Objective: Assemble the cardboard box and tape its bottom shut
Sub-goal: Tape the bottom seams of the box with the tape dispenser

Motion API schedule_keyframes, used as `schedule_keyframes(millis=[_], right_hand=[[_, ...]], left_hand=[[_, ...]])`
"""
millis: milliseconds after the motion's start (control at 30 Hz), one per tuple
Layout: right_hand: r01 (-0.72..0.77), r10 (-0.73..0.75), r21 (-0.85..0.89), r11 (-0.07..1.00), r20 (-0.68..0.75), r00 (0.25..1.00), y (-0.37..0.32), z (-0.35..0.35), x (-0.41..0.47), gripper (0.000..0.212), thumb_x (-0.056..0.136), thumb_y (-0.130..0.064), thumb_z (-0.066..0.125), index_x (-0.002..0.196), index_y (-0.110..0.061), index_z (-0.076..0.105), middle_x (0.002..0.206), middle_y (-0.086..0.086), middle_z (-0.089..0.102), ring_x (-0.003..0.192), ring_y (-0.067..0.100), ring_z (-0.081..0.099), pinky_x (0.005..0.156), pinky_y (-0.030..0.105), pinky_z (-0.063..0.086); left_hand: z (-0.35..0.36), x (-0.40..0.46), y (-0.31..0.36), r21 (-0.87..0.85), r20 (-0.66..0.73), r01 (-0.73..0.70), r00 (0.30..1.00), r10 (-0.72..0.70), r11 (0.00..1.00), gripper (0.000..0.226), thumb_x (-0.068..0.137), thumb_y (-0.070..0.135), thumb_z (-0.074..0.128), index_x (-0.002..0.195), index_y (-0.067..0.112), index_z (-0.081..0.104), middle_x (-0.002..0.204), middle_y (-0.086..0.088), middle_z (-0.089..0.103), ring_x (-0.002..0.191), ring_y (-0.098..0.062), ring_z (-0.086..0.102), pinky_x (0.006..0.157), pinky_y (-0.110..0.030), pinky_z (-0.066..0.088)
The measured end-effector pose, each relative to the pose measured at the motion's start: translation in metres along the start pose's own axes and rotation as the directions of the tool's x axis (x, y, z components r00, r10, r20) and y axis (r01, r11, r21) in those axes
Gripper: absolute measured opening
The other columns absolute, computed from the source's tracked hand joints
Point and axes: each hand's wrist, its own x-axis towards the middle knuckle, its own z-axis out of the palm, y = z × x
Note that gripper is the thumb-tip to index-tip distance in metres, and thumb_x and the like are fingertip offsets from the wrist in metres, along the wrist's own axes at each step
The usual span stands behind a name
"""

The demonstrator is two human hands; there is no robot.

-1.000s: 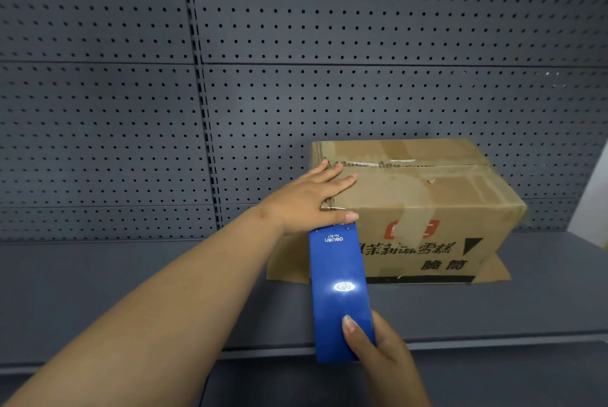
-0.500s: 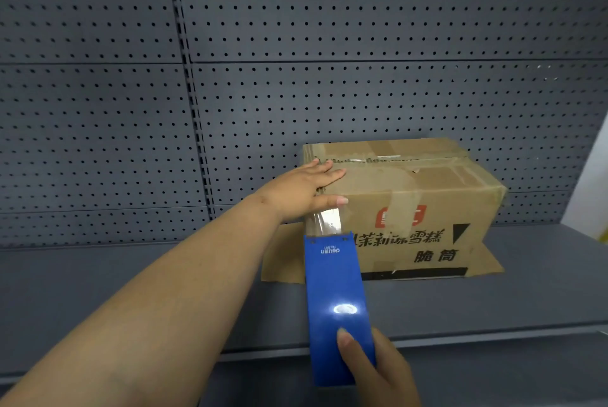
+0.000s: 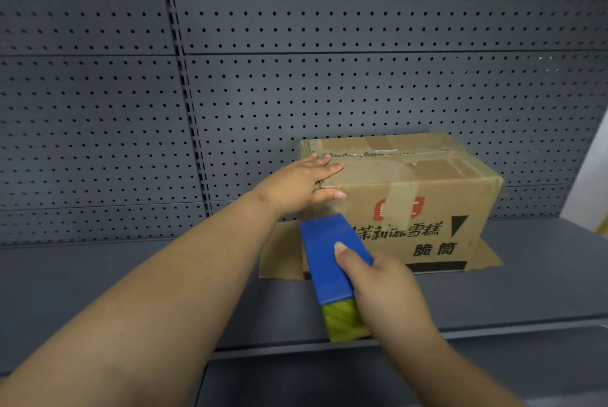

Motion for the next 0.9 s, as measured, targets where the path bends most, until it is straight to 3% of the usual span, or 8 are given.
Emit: schedule_keyframes(millis=[300,400,500,533,600,667,800,900], right_hand=[[-0.062,0.063,-0.048,0.997,0.006,0.998,-0.029,0.005,0.013,0.039,0.090,-0.038,0.049,0.062,-0.010,0.046,0.061,0.004,0.049,0.057,0.020,0.046,0.049,0.028,0.029],[-0.049,0.050,-0.034,0.998,0.019,0.999,-0.040,0.008,0.016,0.034,0.092,-0.033,0.048,0.094,-0.002,0.061,0.097,0.018,0.064,0.091,0.035,0.060,0.078,0.036,0.048],[-0.111,0.107,0.023,0.994,0.140,0.984,-0.056,0.006,0.030,0.037,0.097,-0.014,0.035,0.124,0.009,0.048,0.129,0.029,0.050,0.118,0.041,0.049,0.101,0.049,0.040],[-0.150,0.137,0.081,0.985,0.143,0.980,-0.059,0.005,0.036,0.038,0.098,-0.010,0.031,0.128,0.009,0.043,0.131,0.027,0.048,0.115,0.038,0.052,0.100,0.048,0.041],[-0.097,0.077,0.126,0.987,0.151,0.985,-0.064,0.004,0.046,0.034,0.098,-0.007,0.030,0.125,0.005,0.048,0.117,0.020,0.052,0.079,0.021,0.054,0.084,0.030,0.049],[-0.086,0.068,0.104,0.991,0.164,0.984,-0.074,0.003,0.046,0.025,0.097,-0.005,0.031,0.099,-0.002,0.056,0.094,0.017,0.053,0.058,0.018,0.049,0.064,0.020,0.048],[-0.112,0.107,0.021,0.994,0.171,0.980,-0.090,0.001,0.051,0.030,0.098,-0.005,0.030,0.117,-0.007,0.053,0.082,0.014,0.051,0.060,0.021,0.057,0.051,0.025,0.046],[-0.085,0.089,-0.025,0.996,0.180,0.980,-0.088,0.000,0.051,0.030,0.098,-0.009,0.031,0.123,-0.008,0.048,0.094,0.017,0.057,0.080,0.024,0.061,0.070,0.024,0.052]], left_hand=[[-0.001,0.003,0.002,0.016,-0.025,0.005,1.000,-0.004,1.000,0.063,0.090,0.050,0.046,0.145,0.028,0.026,0.156,0.000,0.017,0.144,-0.016,0.009,0.116,-0.030,0.010],[-0.002,0.003,0.003,0.031,-0.025,-0.008,1.000,0.009,0.999,0.063,0.090,0.049,0.047,0.145,0.026,0.026,0.156,-0.002,0.018,0.144,-0.017,0.011,0.115,-0.029,0.010],[-0.003,0.003,0.003,0.051,-0.002,-0.006,1.000,0.006,0.999,0.060,0.093,0.043,0.046,0.146,0.025,0.024,0.156,-0.005,0.016,0.144,-0.018,0.011,0.115,-0.028,0.009],[-0.003,0.004,0.001,0.051,0.017,-0.004,1.000,0.003,0.999,0.058,0.094,0.038,0.045,0.146,0.024,0.023,0.156,-0.006,0.015,0.144,-0.019,0.010,0.115,-0.029,0.008],[-0.004,0.003,-0.001,0.054,0.037,-0.016,0.999,0.014,0.998,0.057,0.095,0.034,0.044,0.147,0.024,0.020,0.156,-0.007,0.014,0.144,-0.020,0.010,0.114,-0.028,0.008],[-0.004,0.004,-0.002,0.063,0.044,-0.034,0.999,0.031,0.997,0.059,0.095,0.034,0.047,0.147,0.024,0.020,0.156,-0.006,0.014,0.144,-0.020,0.011,0.114,-0.027,0.009],[-0.005,0.008,-0.006,0.101,0.057,-0.014,0.998,0.009,0.995,0.060,0.094,0.035,0.050,0.146,0.023,0.023,0.155,-0.006,0.022,0.142,-0.021,0.019,0.115,-0.032,0.018],[-0.007,0.004,0.001,0.133,0.069,-0.009,0.998,-0.001,0.991,0.062,0.093,0.039,0.050,0.146,0.025,0.023,0.154,-0.005,0.022,0.142,-0.021,0.020,0.115,-0.032,0.019]])
